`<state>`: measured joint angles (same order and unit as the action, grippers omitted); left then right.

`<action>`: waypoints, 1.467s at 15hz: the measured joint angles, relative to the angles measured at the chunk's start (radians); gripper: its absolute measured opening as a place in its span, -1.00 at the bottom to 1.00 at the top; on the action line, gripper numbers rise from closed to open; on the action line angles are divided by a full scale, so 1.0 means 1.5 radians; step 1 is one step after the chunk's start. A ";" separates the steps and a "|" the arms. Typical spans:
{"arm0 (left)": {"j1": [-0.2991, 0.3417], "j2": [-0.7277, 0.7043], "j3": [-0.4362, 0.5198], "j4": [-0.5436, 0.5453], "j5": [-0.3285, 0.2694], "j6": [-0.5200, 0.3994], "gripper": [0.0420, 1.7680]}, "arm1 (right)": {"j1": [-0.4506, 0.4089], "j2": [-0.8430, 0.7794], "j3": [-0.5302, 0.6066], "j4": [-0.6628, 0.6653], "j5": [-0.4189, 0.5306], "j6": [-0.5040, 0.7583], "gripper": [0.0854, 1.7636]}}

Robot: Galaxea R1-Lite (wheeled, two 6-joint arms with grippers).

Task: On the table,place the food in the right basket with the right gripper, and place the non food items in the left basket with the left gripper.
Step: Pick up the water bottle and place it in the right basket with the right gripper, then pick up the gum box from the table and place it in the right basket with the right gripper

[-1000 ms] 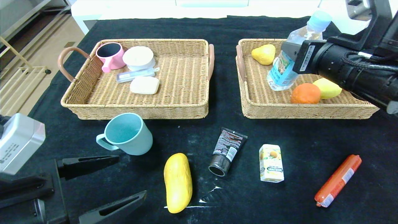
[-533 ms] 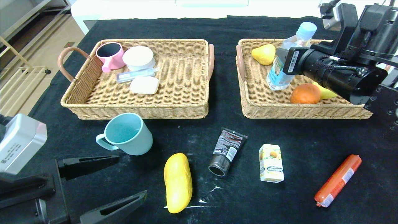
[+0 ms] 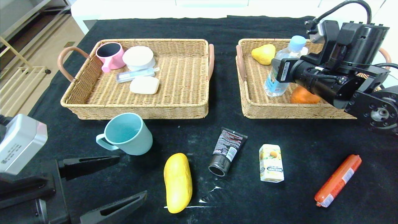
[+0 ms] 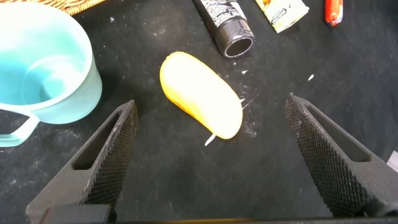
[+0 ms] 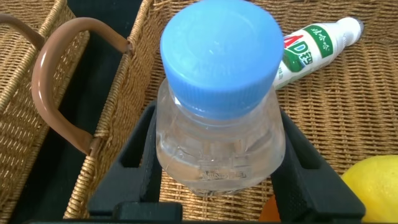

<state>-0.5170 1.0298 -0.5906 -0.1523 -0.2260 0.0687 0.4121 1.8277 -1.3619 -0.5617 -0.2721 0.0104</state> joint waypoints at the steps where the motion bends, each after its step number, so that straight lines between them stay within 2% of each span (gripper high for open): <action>1: 0.000 0.000 0.000 0.000 0.000 0.000 0.94 | 0.000 0.001 0.000 0.000 0.001 -0.001 0.12; 8: 0.000 -0.001 -0.001 0.000 -0.001 0.000 0.94 | 0.001 0.000 0.006 0.001 0.002 -0.003 0.12; 14: 0.000 0.000 -0.001 0.000 -0.001 0.000 0.94 | 0.007 -0.012 0.018 0.000 0.000 -0.001 0.55; 19: -0.001 0.000 0.000 0.000 -0.001 0.001 0.94 | 0.025 -0.066 0.077 0.018 0.001 -0.002 0.73; 22: -0.001 0.000 0.000 0.000 -0.001 0.001 0.94 | 0.043 -0.130 0.112 0.082 -0.001 -0.001 0.79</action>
<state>-0.5185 1.0304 -0.5906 -0.1519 -0.2274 0.0700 0.4772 1.6328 -1.1934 -0.4383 -0.2740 0.0096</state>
